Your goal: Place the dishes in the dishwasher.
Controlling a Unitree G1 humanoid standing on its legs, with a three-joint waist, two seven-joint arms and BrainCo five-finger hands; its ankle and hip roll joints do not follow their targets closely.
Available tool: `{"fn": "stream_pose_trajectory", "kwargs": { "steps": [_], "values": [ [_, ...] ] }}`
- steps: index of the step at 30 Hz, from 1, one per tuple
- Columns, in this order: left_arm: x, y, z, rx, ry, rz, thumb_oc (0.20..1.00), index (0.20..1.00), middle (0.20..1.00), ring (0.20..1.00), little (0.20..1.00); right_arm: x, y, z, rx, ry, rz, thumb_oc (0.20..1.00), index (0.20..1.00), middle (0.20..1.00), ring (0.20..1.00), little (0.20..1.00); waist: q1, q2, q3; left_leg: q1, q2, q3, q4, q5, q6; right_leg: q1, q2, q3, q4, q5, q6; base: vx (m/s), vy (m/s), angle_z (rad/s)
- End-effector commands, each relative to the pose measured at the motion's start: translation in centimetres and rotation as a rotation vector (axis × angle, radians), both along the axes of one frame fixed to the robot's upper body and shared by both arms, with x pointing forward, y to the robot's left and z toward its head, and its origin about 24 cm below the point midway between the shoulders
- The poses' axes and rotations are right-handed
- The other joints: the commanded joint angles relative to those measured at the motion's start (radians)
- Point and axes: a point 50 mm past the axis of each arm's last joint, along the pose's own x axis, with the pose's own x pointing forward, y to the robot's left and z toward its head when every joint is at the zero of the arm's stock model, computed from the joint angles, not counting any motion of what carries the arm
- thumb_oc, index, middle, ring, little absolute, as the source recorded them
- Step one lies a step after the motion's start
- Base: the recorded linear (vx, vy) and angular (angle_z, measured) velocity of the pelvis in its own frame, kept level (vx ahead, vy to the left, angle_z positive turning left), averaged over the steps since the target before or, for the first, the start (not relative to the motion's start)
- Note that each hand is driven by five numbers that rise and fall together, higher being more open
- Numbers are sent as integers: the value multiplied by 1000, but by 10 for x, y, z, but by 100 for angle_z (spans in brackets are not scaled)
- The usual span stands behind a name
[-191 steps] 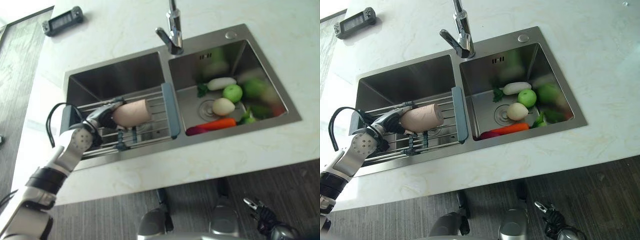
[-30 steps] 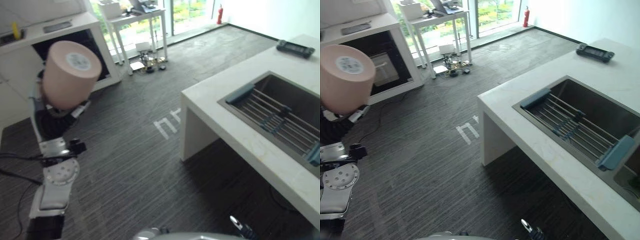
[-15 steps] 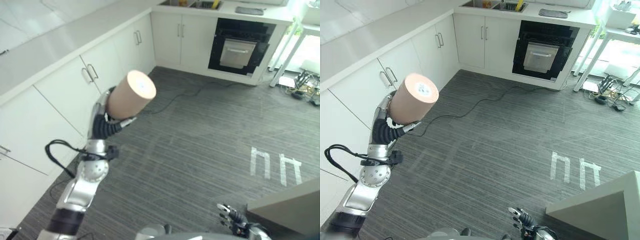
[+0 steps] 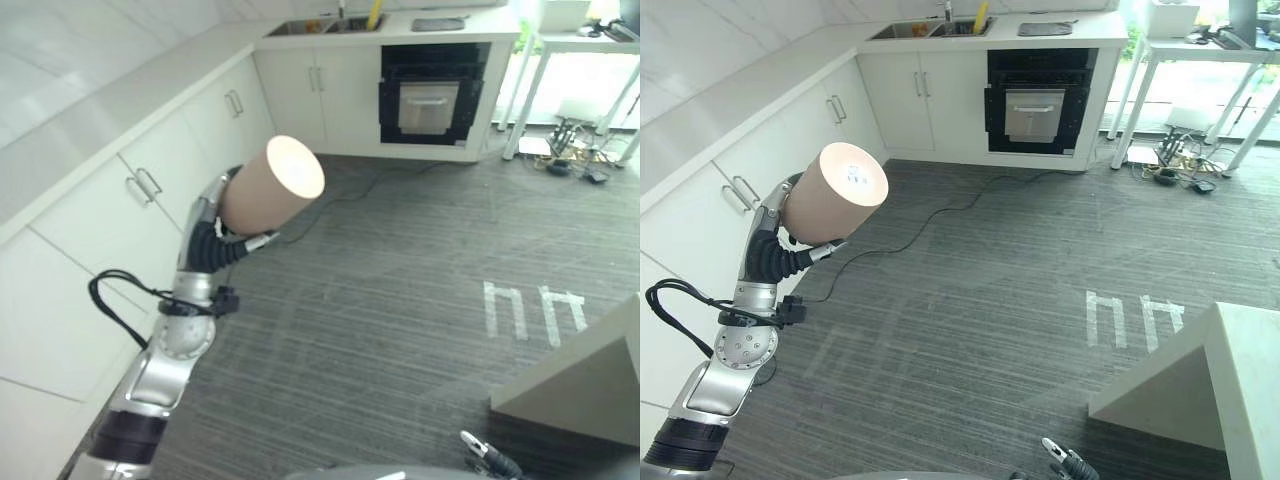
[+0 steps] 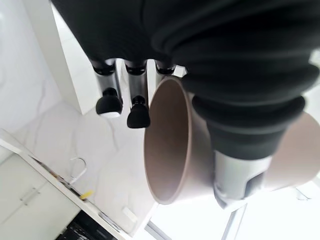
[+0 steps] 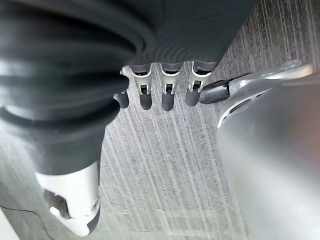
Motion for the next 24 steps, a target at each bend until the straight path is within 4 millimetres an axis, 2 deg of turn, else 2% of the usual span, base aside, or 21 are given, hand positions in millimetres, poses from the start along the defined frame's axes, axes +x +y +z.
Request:
{"fn": "stream_pose_trajectory", "kwargs": {
  "steps": [1,7,8,13,18,24],
  "values": [
    [5,-12,31,46,-162,-85,200,200,200,200,200,18,9,2,26,-74,-7,1000,1000,1000,1000,1000,-10,-54,-9,-16,86,5,44,-99,-68,-1,-99,-58,60,-66,102,34,-15,-54],
    [14,-21,33,29,-175,-129,200,200,200,200,200,3,7,-1,24,-38,-60,1000,1000,1000,1000,1000,-77,-68,-1,10,76,89,80,-136,-45,-19,-112,-6,60,-40,125,43,5,-97],
    [18,-24,35,29,-178,-129,200,200,200,200,200,-7,5,-2,22,-14,-76,1000,1000,1000,1000,1000,-101,-74,0,17,72,113,90,-146,-38,-24,-114,13,62,-34,130,20,27,-131],
    [27,-30,38,36,-165,-130,200,200,200,200,200,-24,2,-4,32,16,-109,1000,1000,1000,1000,1000,-136,-79,-2,24,58,125,95,-157,-26,-34,-114,55,62,-23,136,5,38,-31],
    [29,-30,39,30,-166,-128,200,200,200,200,200,-20,5,-4,33,8,-52,1000,1000,1000,1000,1000,-134,-82,-6,23,47,110,94,-165,-18,-47,-116,62,68,-19,137,0,16,-1],
    [27,-28,39,26,-163,-105,200,200,200,200,200,-18,7,-5,31,23,-34,1000,1000,1000,1000,1000,-110,-84,-7,15,42,98,94,-164,-16,-47,-124,30,74,-22,135,4,6,2]
  ]
}}
